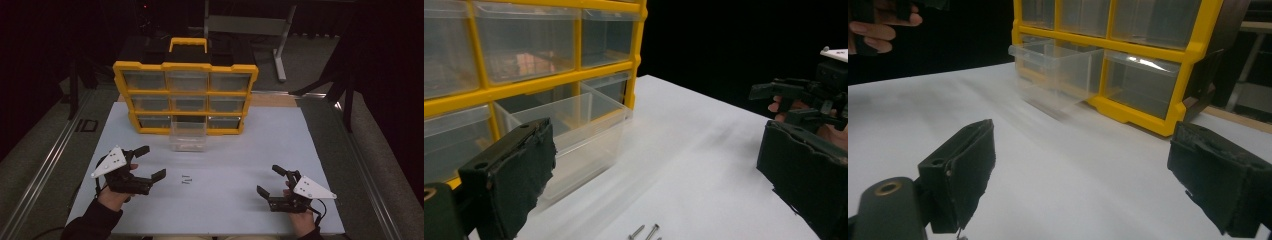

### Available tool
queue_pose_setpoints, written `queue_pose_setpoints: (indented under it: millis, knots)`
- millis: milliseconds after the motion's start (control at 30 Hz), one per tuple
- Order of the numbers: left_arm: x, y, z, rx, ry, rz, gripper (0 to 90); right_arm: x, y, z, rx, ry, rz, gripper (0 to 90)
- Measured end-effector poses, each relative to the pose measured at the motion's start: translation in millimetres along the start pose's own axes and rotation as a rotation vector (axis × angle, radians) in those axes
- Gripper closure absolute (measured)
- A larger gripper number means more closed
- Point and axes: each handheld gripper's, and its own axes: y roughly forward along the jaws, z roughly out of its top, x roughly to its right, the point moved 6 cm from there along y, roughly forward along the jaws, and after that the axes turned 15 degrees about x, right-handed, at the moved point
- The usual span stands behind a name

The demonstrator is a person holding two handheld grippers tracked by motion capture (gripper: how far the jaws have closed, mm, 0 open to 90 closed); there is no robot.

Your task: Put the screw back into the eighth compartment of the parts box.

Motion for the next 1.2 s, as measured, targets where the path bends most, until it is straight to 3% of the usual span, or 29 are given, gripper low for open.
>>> queue_pose_setpoints:
  millis: [267,367,567,633,700,767,833,1033,1200]
  knots:
    - [0.2,20.7,-17.0,-0.073,0.051,-0.029,3.7,0.1,0.3,-0.4,-0.001,0.003,0.003,11.9]
    - [-1.8,26.7,-25.1,-0.13,0.01,-0.041,5.1,-0.4,0.5,-0.5,-0.003,0.002,0.006,11.9]
    - [-6.6,36.8,-38.1,-0.195,-0.045,-0.039,6.0,-0.5,0.6,-1.0,-0.004,0.006,0.008,11.9]
    - [-7.4,39.7,-41.4,-0.204,-0.036,-0.036,6.1,-0.7,0.6,-1.0,-0.004,0.006,0.008,11.9]
    - [-8.1,43.6,-45.7,-0.22,-0.002,-0.028,6.0,-0.9,0.9,-1.0,-0.004,0.004,0.011,11.9]
    - [-9.4,47.1,-49.5,-0.236,-0.008,-0.016,6.1,-0.9,0.9,-1.1,-0.004,0.004,0.011,11.9]
    - [-8.8,49.0,-53.0,-0.253,-0.008,-0.047,6.4,-0.8,0.9,-1.2,-0.004,0.007,0.011,11.9]
    - [-10.7,56.2,-65.1,-0.308,0.015,-0.059,9.5,-0.4,0.9,-1.4,-0.003,0.011,0.012,11.9]
    - [-16.1,61.1,-76.3,-0.356,0.033,-0.066,23.2,-0.8,1.0,-1.6,-0.005,0.01,0.015,11.9]
